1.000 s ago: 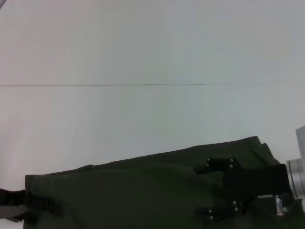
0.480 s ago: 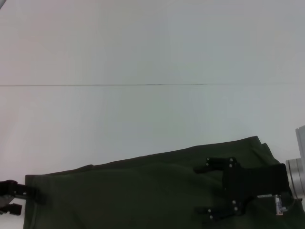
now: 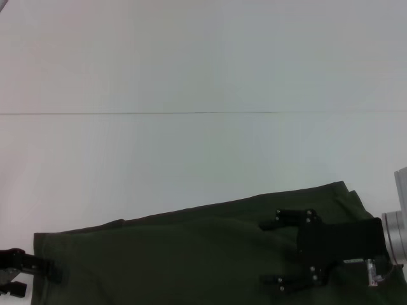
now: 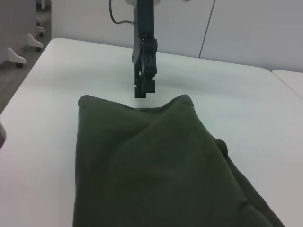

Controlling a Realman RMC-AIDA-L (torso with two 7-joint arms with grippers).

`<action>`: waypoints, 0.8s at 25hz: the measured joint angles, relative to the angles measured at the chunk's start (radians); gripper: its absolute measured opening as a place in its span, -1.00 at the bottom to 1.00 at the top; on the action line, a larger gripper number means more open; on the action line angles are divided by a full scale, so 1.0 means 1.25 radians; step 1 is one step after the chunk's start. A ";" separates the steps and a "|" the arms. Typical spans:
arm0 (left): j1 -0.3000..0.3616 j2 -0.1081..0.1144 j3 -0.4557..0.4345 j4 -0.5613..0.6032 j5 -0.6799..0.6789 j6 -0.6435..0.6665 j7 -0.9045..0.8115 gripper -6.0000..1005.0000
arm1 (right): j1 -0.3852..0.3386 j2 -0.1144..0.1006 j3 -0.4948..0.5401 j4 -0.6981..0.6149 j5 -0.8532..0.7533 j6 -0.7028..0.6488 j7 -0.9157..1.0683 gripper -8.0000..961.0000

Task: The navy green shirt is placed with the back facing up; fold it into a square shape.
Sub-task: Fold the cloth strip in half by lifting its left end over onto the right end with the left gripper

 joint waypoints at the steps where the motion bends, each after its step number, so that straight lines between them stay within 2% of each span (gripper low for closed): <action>1: 0.000 0.000 0.001 0.000 0.000 0.000 -0.002 0.79 | 0.000 0.000 0.000 0.000 0.000 -0.001 0.000 0.93; 15: 0.003 -0.018 0.026 0.001 -0.002 -0.029 -0.024 0.76 | -0.003 0.000 0.001 0.000 0.001 -0.005 0.000 0.92; 20: 0.002 -0.019 0.028 -0.001 0.000 -0.036 -0.024 0.75 | -0.003 0.000 0.001 0.000 0.001 -0.005 0.000 0.93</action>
